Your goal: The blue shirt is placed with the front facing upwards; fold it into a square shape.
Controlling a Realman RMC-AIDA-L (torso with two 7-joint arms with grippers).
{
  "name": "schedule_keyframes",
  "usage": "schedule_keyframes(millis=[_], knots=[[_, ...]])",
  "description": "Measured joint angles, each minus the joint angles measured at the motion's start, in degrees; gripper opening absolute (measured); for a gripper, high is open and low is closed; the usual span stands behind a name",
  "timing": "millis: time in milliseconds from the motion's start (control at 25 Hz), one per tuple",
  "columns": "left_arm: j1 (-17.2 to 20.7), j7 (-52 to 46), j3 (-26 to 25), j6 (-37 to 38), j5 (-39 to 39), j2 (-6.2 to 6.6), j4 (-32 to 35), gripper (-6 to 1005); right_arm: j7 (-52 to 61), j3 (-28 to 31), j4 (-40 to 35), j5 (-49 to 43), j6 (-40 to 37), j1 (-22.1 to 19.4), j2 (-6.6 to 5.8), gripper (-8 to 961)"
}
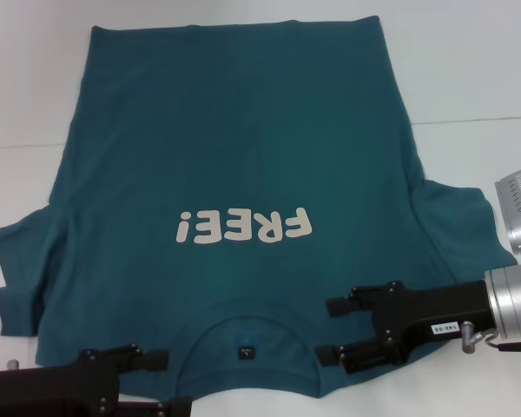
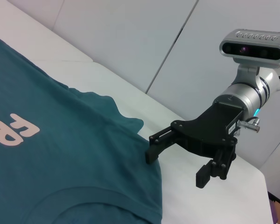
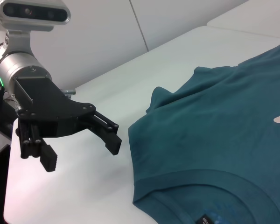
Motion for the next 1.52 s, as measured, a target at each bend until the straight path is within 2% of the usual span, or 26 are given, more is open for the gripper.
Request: schedule_keyframes(millis=[680,880,1040,1160,1280,1520], knots=[[0.0,-1.82,-0.37,-0.09,-0.2,0.04,0.0,934,0.81,0.26,0.0,0.0,-0.01,0.03,-0.05,915],[-1.66,-14.22,-4.3,-3.31,-0.72,0.96,0.0,934,9.93,1.26,-0.47,0.03,1.59,1.04,-0.23,915],[-3.17,-32.8,-9.52,-7.56,-0.8,2.5,-0.08,933,21.02,1.05,-0.78,0.01,2.74,2.49,-1.1,915],[-3.44,-42.79,-14.3,-8.12,-1.59,3.35,-0.27,933,29.48,1.2,-0.83,0.02,2.39,3.58,-1.96,915],[-3.39,-46.66,-17.83,-8.44,-2.91,3.92,-0.61,933,36.5,1.5,-0.89,0.25,2.32,4.44,-2.86,915],[-2.44,-50.35,-19.86,-15.35,-2.21,4.5,-0.79,932,40.71,1.61,-1.47,2.06,2.0,4.8,-3.99,915]])
